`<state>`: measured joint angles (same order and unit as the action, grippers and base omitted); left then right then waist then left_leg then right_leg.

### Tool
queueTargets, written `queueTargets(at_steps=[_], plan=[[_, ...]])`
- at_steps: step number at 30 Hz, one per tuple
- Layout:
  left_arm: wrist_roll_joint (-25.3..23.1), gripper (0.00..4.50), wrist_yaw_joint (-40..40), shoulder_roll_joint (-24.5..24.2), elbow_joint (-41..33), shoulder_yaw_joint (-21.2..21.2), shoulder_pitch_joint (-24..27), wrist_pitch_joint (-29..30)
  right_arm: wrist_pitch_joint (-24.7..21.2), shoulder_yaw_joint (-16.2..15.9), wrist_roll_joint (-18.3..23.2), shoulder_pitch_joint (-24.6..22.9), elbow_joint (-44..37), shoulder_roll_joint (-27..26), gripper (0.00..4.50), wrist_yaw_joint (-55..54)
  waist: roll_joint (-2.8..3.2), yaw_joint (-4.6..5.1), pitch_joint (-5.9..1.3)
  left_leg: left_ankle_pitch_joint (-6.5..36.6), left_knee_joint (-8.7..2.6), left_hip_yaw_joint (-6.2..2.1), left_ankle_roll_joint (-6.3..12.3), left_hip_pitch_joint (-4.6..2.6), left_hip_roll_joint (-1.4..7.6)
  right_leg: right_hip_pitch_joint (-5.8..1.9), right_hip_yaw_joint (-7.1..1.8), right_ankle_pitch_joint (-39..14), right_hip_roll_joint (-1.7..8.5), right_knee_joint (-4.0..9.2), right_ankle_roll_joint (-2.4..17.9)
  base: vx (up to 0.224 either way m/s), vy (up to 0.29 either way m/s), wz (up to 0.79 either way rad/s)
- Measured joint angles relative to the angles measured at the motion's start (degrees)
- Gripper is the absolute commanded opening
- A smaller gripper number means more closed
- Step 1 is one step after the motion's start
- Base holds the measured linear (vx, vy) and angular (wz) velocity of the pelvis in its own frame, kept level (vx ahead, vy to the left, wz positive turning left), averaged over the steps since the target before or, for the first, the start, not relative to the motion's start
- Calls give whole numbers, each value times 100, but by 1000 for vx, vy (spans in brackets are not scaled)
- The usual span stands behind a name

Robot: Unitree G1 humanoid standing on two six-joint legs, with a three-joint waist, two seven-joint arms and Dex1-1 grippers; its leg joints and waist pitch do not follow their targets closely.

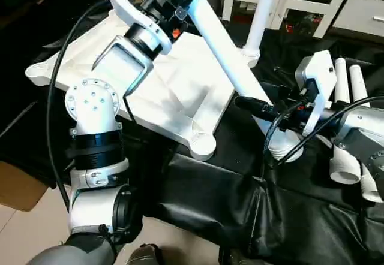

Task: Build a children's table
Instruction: Pick table leg

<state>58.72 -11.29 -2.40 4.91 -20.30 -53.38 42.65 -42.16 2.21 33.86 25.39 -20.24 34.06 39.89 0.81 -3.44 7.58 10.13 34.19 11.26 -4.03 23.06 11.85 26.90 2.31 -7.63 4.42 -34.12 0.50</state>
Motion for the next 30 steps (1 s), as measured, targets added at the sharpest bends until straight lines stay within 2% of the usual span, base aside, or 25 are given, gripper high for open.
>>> queueTargets(at_steps=[1,3,5,7,13,16,18,21,25,30], plan=[[3,153,-84,-49,6,11,-13,20,-5,27,60,4,16,-18,245,7,0,0,0,0,0,0,0,0,0,0,0,0,0,0,0,0,0,0],[9,153,-360,-169,5,81,-18,70,-21,147,202,11,20,-17,282,47,0,-6,0,0,1,0,0,0,0,0,0,0,0,0,0,0,0,0],[16,152,-582,-188,2,108,-18,73,-29,248,284,39,33,-9,287,92,0,-8,0,0,2,0,1,0,1,0,-1,1,0,0,1,0,0,0],[20,152,-886,-220,-1,189,-19,72,-72,411,468,119,76,9,314,214,1,-11,0,0,4,1,1,0,1,0,-2,1,1,-1,2,0,0,0],[151,152,-1570,-297,116,279,-158,76,-101,761,903,197,236,304,368,664,3,-38,-2,0,10,0,1,-1,1,-3,-3,3,1,-5,4,0,0,0],[243,152,-1850,-335,164,281,-185,102,-106,881,1025,223,351,430,374,832,7,-28,-1,0,13,0,1,-2,0,-2,-1,3,1,-10,5,0,0,0],[248,151,-2149,-414,171,345,-222,160,-171,975,1181,225,482,541,407,1053,11,-30,1,0,14,0,1,-2,0,-2,0,3,1,-12,5,0,0,0],[324,151,-2513,-508,175,422,-320,273,-389,1129,1494,227,652,676,430,1368,29,-48,1,0,17,0,2,-2,0,-3,-3,4,1,-12,7,0,0,0],[410,151,-2850,-644,195,512,-345,407,-637,1159,1808,226,941,849,433,1794,45,-67,3,1,24,0,4,-3,1,-4,-1,5,1,-20,7,0,0,0],[390,151,-3153,-831,214,665,-344,528,-645,1059,1711,218,1025,1240,433,2266,55,-130,4,0,29,0,3,-7,1,-4,-3,5,1,-29,8,0,0,0]])
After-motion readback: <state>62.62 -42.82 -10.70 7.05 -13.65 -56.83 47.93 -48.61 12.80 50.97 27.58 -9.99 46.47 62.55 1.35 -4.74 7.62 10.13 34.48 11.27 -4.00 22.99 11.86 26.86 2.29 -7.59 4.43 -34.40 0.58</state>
